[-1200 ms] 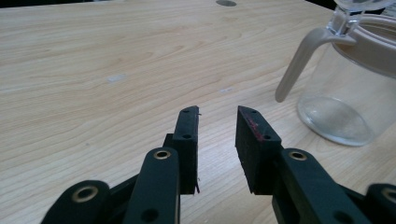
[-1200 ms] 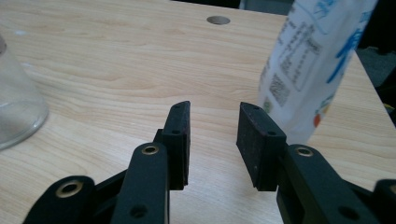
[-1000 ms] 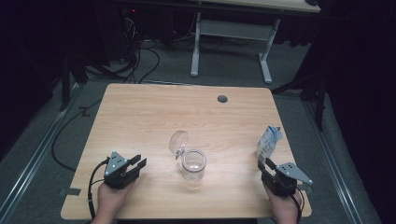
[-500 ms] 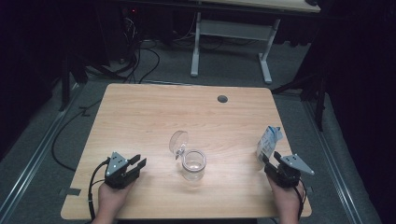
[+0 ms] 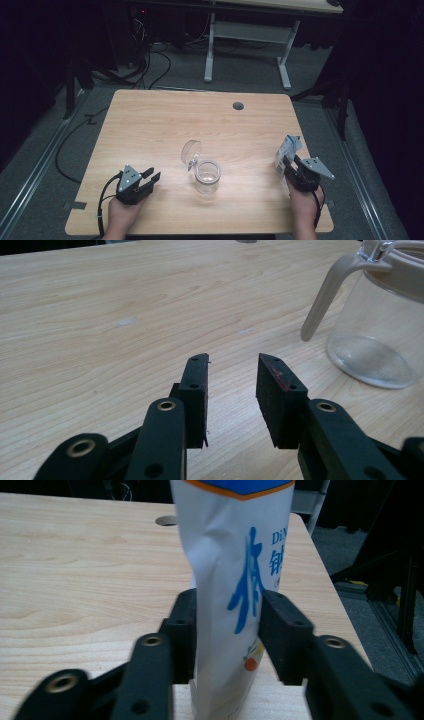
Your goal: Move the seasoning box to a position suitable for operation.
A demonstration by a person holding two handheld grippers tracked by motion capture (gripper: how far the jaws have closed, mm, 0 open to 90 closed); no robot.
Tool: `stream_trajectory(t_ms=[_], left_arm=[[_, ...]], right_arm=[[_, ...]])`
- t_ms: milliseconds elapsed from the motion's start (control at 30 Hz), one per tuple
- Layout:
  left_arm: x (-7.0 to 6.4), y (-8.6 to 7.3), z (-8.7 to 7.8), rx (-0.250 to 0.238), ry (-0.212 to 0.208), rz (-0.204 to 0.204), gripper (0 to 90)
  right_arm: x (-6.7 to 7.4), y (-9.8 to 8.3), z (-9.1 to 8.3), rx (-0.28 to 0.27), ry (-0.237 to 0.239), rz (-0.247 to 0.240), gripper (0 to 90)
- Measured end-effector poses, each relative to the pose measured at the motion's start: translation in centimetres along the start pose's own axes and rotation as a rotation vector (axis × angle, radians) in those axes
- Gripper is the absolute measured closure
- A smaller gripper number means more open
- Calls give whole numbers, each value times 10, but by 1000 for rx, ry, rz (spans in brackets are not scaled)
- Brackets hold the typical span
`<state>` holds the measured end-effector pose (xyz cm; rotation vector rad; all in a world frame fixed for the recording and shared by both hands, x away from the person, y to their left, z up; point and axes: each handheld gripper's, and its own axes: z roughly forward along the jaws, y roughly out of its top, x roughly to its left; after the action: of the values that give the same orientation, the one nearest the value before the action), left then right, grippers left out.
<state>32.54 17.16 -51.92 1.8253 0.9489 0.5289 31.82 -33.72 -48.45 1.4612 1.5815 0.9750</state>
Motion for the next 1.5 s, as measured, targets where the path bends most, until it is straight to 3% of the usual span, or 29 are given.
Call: stream_trajectory(t_ms=[200, 267, 367, 633, 833, 1000, 1167, 1333, 1500], left_arm=[[-3, 0, 1, 0, -4, 13, 656], [-2, 0, 0, -2, -5, 11, 656], [-2, 0, 0, -1, -4, 11, 656], [-1, 0, -1, -4, -8, 4, 652], [-2, 0, 0, -3, -10, 8, 649], [-2, 0, 0, -2, -22, -1, 638], [-3, 0, 0, -4, -34, -6, 627], [-5, -1, 2, -10, -74, -12, 601], [-9, -1, 2, -23, -88, -2, 598]], right_arm=[[6, -2, -6, -17, 0, -48, 739], [7, -3, -7, -26, -5, -62, 821], [8, -3, -8, -24, -11, -71, 874], [6, -3, -8, -25, 23, -29, 846], [4, -5, -7, -17, 19, -16, 807], [3, -4, -7, -22, 28, -36, 881], [-5, -5, -8, -35, 43, 7, 900], [-4, -5, -9, -37, 56, -22, 900], [0, -2, -12, -26, 72, -52, 900]])
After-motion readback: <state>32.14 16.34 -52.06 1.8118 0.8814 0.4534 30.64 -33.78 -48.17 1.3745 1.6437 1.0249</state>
